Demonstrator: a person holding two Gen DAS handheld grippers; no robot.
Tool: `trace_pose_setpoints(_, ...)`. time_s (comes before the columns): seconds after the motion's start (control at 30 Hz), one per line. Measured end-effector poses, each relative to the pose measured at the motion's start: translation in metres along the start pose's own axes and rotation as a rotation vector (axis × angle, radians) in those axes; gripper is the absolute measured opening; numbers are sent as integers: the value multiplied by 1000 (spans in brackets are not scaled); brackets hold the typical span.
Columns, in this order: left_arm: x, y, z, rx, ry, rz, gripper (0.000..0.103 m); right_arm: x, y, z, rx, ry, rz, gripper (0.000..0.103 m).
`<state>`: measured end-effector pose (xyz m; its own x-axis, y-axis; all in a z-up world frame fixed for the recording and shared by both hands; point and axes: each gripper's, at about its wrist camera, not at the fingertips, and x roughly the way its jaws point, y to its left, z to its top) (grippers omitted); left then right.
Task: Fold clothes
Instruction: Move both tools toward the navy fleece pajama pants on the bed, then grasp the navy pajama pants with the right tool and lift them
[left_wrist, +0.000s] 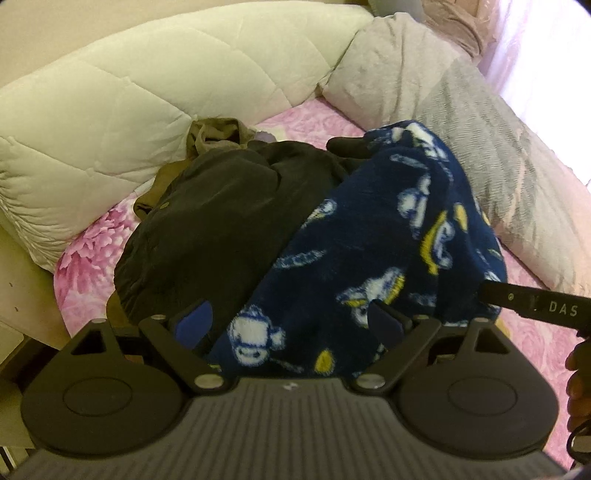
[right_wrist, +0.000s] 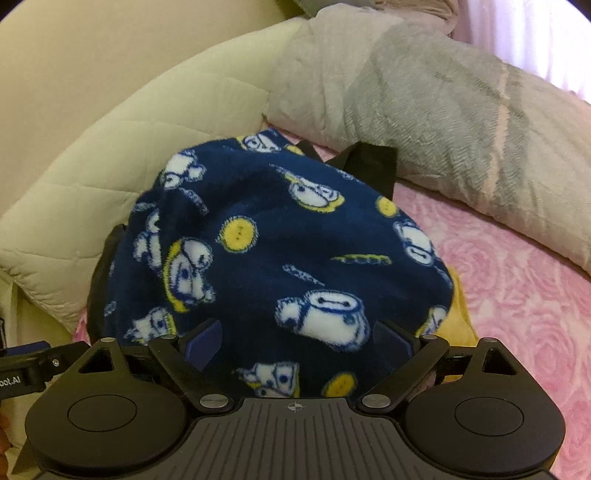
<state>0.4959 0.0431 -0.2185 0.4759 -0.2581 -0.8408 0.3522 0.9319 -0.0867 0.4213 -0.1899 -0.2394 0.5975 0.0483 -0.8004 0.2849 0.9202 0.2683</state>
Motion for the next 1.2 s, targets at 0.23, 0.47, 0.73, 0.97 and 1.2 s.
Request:
trace_pose_setpoints(0.23,16,2,11,-9,6,20,88,37,-1,0,-28,1,23,92)
trace_pose_setpoints(0.47,5,1,17,-8,-15,28,87,43,4,-3,-85,18,56,6)
trace_pose_setpoints(0.73,-44,-18,20,36,-96,-25,86,-71,-31,8,62,-186,200,3)
trace_pose_setpoints(0.97,-103,-55,15,83,-189,-116,86,-210,-38,15,57,-525,261,3)
trace_pose_setpoints(1.2,-163,-115,-11,182,-264,-224,86,-347,-66,-7,102,-814,199,3)
